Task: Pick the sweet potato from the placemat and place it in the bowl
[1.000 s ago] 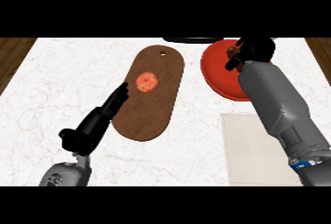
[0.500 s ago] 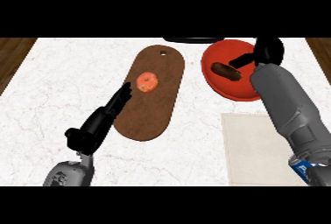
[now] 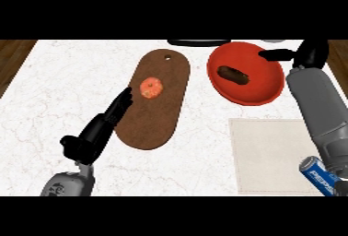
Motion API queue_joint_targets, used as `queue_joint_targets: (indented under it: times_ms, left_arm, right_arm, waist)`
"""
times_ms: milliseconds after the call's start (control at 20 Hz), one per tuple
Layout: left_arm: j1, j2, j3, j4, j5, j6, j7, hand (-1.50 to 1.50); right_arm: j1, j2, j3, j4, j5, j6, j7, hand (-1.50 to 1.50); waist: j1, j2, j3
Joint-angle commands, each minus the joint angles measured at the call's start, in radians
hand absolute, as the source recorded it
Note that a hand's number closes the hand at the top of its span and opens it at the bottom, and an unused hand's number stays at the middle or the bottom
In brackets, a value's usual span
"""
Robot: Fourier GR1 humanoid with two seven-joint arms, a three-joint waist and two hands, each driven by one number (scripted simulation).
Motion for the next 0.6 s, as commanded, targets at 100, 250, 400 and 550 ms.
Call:
queue_joint_targets:
  times_ms: [100,250,400,550]
  left_arm:
    - [0.050,0.013,-0.003,-0.035,-0.004,-0.012,-0.003,0.00]
    - [0.027,0.001,0.007,-0.043,-0.002,0.007,0.031,0.00]
    - [0.072,-0.004,-0.003,-0.028,-0.018,0.010,-0.014,0.00]
    - [0.052,0.001,-0.011,-0.121,0.002,0.000,0.093,0.00]
  right_arm:
    - [0.156,-0.057,-0.087,-0.141,-0.132,0.011,-0.094,-1.50]
    - [0.244,-0.089,-0.109,-0.252,-0.179,0.034,-0.104,-1.50]
    - [0.404,-0.076,-0.128,-0.422,-0.254,0.102,-0.125,-1.50]
    - [0.504,-0.155,-0.190,-0.470,-0.351,0.214,-0.213,-1.50]
  waist:
    - [-0.019,-0.009,0.000]
    - [-0.027,-0.011,-0.001]
    - [-0.042,-0.015,-0.002]
    - [-0.025,-0.010,0.000]
